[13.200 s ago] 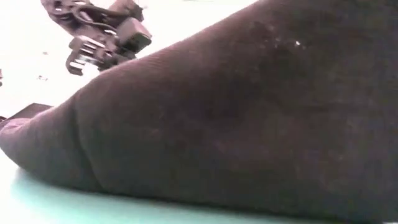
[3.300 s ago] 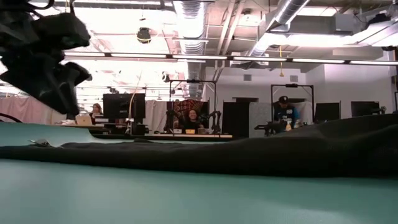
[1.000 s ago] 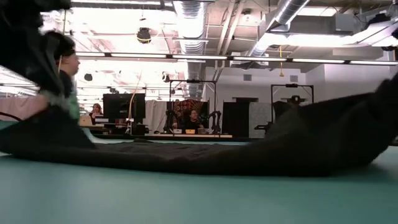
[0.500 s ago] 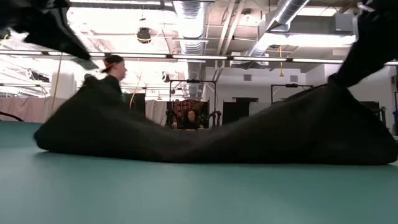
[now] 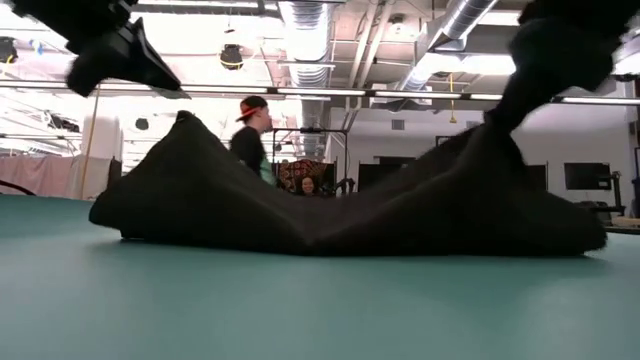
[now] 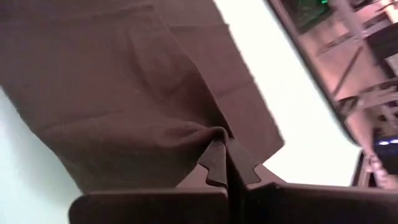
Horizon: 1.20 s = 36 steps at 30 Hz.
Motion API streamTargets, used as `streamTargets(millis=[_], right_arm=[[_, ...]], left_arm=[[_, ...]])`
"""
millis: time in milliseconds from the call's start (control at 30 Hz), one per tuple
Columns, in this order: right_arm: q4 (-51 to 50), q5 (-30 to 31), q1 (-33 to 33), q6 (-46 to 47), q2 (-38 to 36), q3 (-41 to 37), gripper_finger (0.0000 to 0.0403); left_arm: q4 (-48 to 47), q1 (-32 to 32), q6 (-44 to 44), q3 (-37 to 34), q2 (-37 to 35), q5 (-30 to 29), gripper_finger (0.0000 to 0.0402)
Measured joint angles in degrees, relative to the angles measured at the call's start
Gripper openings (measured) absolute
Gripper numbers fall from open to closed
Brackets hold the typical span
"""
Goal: Roll towel
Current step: Roll the black towel
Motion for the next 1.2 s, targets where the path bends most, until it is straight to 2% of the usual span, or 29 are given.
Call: streamTargets(millis=[133,267,533,767,1033,1200], right_arm=[[-6.85,2.08,-2.07,1.15,-0.03,2.31,0.0005],[-6.42,3.4,-5.23,-2.76,-0.93,2.49,0.0005],[-6.97,4.6,-11.41,-3.03,-1.05,2.49,0.0005],[-6.97,4.33,-15.72,-3.03,-1.05,2.49,0.0005],[-7.02,4.2,-19.18,-3.0,-1.05,2.47,0.0005],[-7.0,3.03,-21.46,-2.59,-1.05,2.47,0.0005]], left_arm=[[0.02,2.92,2.45,0.0,0.0,-2.14,0.0],[0.0,6.1,4.16,0.0,0.0,-3.57,0.0],[0.24,11.98,5.11,-1.2,0.0,-5.96,0.0],[6.62,15.94,10.49,-1.2,0.0,-6.04,0.0],[18.49,21.84,23.07,-1.18,0.09,1.3,0.0],[21.65,25.36,26.77,-1.18,0.11,3.5,0.0]])
